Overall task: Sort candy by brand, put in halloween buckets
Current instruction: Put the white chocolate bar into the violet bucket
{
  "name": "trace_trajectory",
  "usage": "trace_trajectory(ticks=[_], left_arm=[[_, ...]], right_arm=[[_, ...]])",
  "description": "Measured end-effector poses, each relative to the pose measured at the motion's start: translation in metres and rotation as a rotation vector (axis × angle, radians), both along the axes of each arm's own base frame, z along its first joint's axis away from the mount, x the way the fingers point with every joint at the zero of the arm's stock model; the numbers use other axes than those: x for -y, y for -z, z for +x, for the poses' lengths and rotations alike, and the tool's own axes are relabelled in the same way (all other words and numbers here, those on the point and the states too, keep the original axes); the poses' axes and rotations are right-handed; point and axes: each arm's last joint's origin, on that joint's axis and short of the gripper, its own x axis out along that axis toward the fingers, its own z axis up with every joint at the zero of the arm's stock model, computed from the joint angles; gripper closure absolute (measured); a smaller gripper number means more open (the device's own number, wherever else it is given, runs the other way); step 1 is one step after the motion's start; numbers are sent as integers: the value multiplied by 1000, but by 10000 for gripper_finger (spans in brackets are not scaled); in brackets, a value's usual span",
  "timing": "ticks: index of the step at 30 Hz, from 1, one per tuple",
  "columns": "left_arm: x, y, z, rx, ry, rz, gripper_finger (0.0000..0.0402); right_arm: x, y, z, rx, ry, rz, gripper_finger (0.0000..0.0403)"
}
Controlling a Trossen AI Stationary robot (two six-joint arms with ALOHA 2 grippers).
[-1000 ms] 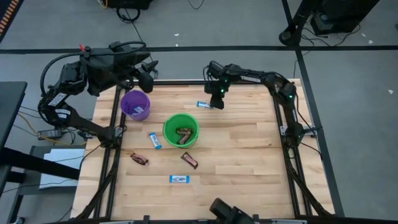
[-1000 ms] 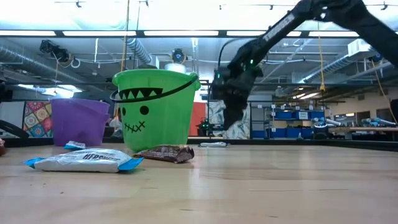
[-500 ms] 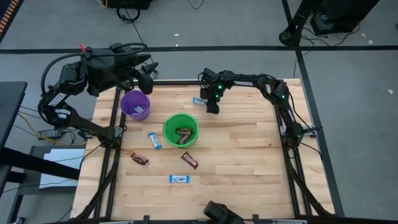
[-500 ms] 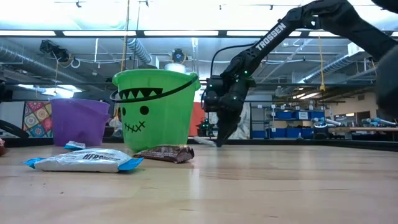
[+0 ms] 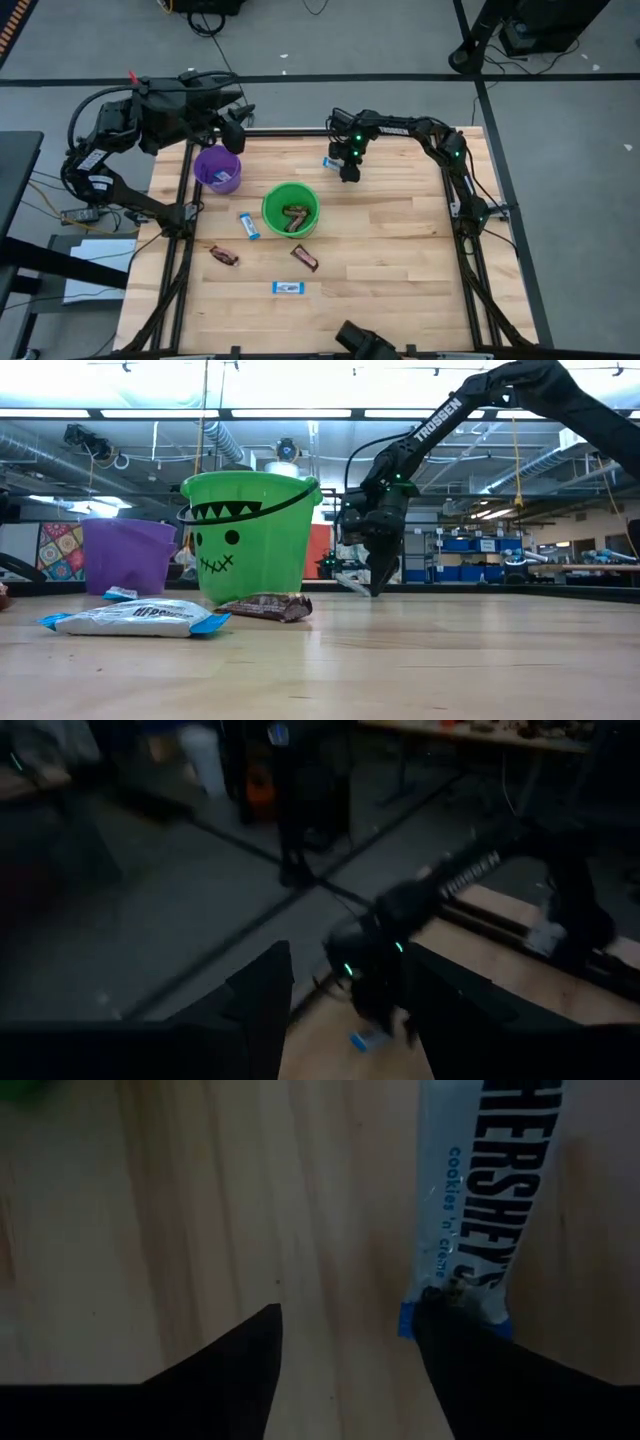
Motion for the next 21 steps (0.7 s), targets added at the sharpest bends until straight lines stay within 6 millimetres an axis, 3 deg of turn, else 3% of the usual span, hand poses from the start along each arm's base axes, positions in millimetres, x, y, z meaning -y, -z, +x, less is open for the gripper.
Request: trace_trajectory(ticks=[5,9,15,21], left_arm=[[-5,19,13,-63,-7,-193,209],[-17,37,45,-137,5,-272,209],[-48,80,103,-282,19,-411,209],[-81,109,126,-379,-30,-465,209]], right_arm=[[2,0,0,15,4,-3,159],[1,0,1,19,3,-4,159],[3,-4,3,50,10,-35,159],[10,-5,0,61,49,-31,159]])
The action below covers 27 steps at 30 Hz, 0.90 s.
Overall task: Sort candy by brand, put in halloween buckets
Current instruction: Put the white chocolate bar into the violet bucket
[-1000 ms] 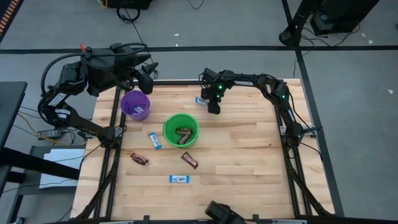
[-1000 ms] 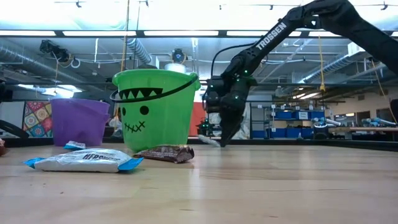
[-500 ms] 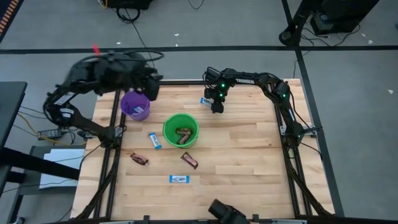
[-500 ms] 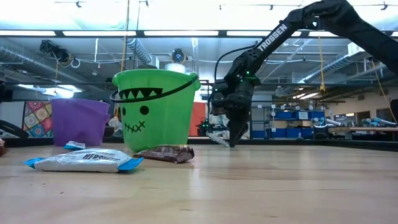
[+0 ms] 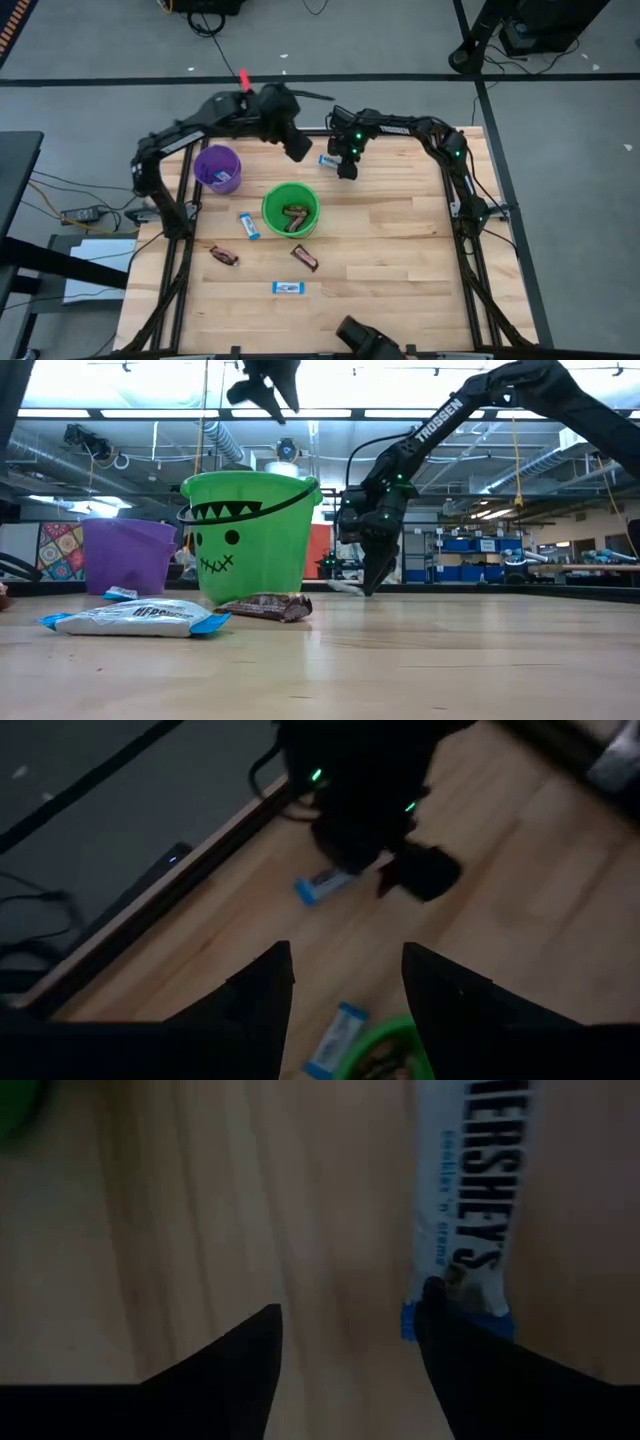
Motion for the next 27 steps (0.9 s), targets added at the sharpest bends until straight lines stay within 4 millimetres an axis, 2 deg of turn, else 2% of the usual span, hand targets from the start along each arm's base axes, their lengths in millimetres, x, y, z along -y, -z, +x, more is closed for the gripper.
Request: trace_trajectory(ticks=[6,12,15,20,27], left_arm=[[-16,20,1,-218,146,38,209],[-35,30,6,-283,236,95,209],[-50,39,10,-290,220,85,209],[-75,56,17,-222,125,-33,209],[-97,76,29,-162,74,-96,209]], right_arm=[[8,-1,-3,21,25,2,159],[10,-1,-4,34,30,2,159],[10,-1,-4,30,31,-4,159],[11,-2,-3,16,54,-33,159],[12,-2,-3,-7,77,-61,159]])
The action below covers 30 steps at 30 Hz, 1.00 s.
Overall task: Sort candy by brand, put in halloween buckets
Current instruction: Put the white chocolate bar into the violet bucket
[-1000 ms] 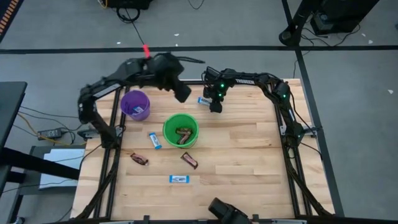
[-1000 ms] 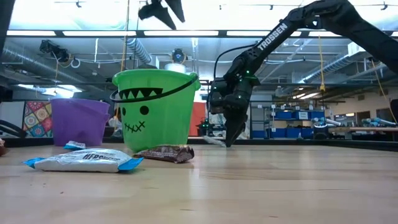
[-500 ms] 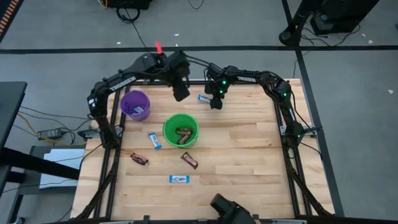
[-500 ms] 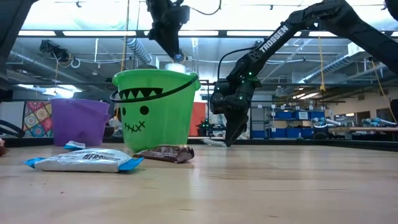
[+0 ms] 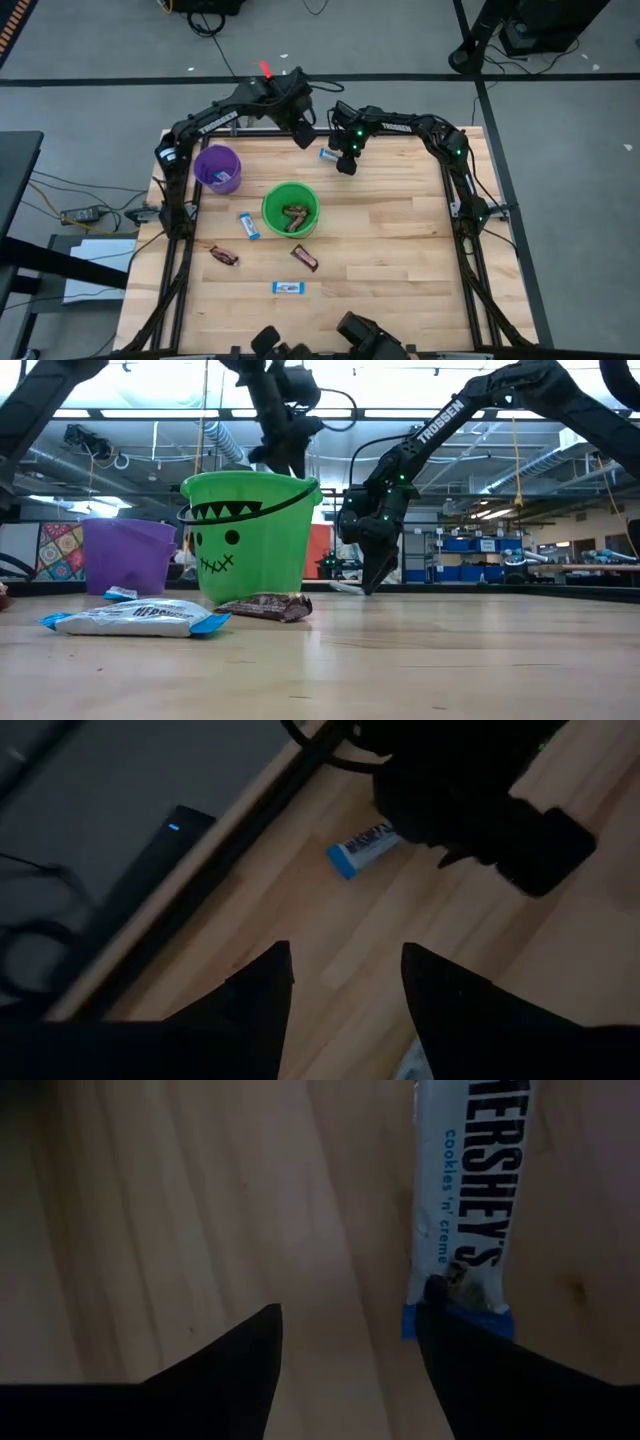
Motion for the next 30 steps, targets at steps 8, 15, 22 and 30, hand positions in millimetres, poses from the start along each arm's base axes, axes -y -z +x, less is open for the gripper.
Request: trace_trajectory(ticks=[8,15,22,30], left_arm=[[-16,26,7,-14,-45,-109,209],[-25,47,11,-40,26,-200,209],[-24,51,10,-121,195,-129,209],[-22,27,20,72,152,-32,209]], right_arm=[[0,0,0,-13,13,-10,159],[0,0,0,-13,17,-7,159],[0,0,0,-12,22,-1,159],[0,0,0,-11,29,10,159]])
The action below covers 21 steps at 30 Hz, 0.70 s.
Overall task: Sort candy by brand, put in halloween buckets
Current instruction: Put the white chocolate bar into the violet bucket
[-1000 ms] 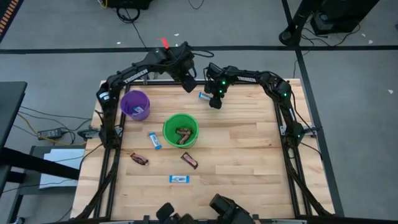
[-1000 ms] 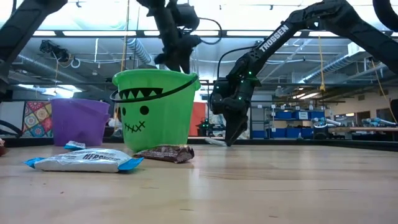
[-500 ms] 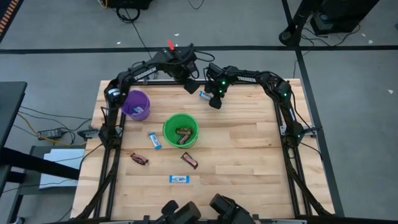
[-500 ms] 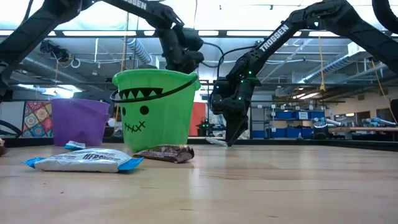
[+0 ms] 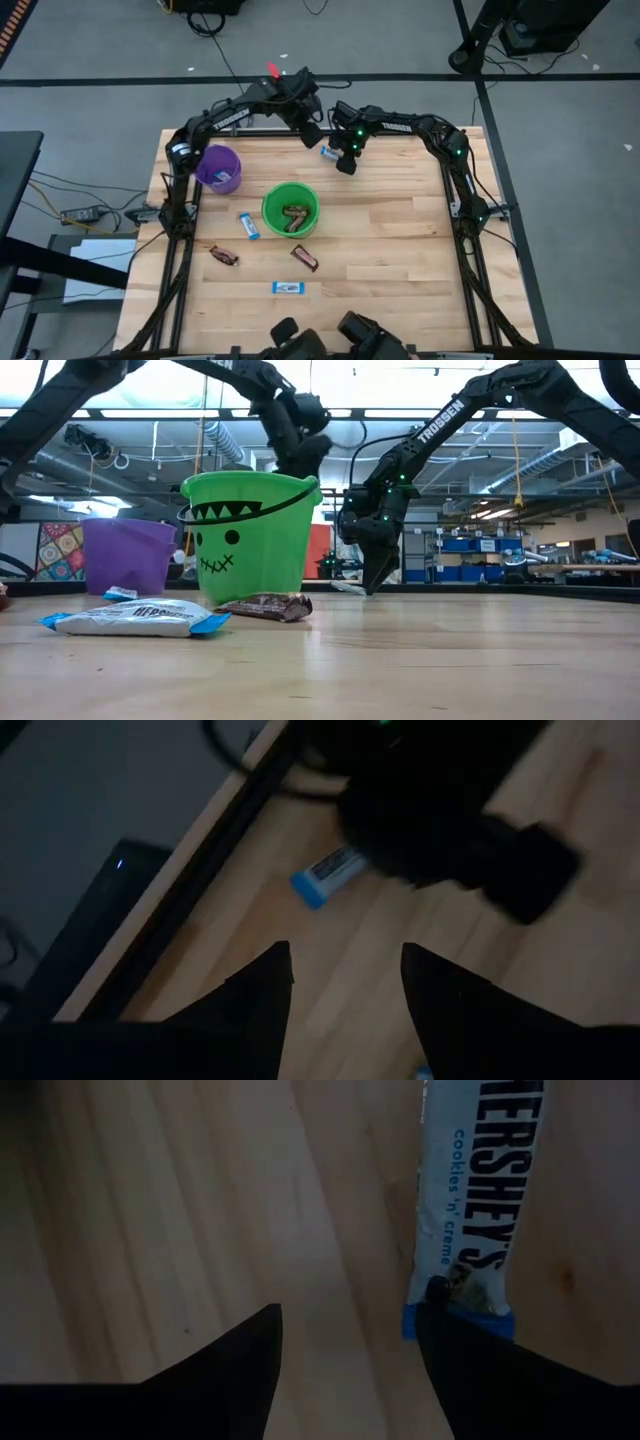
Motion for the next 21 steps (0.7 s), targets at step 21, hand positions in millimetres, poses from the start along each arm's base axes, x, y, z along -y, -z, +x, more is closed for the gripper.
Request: trace_trajectory(ticks=[21], left_arm=[[115,-157,-92,394,-142,211,209]], right_arm=[[-19,-54,-4,69,-38,-30,159]])
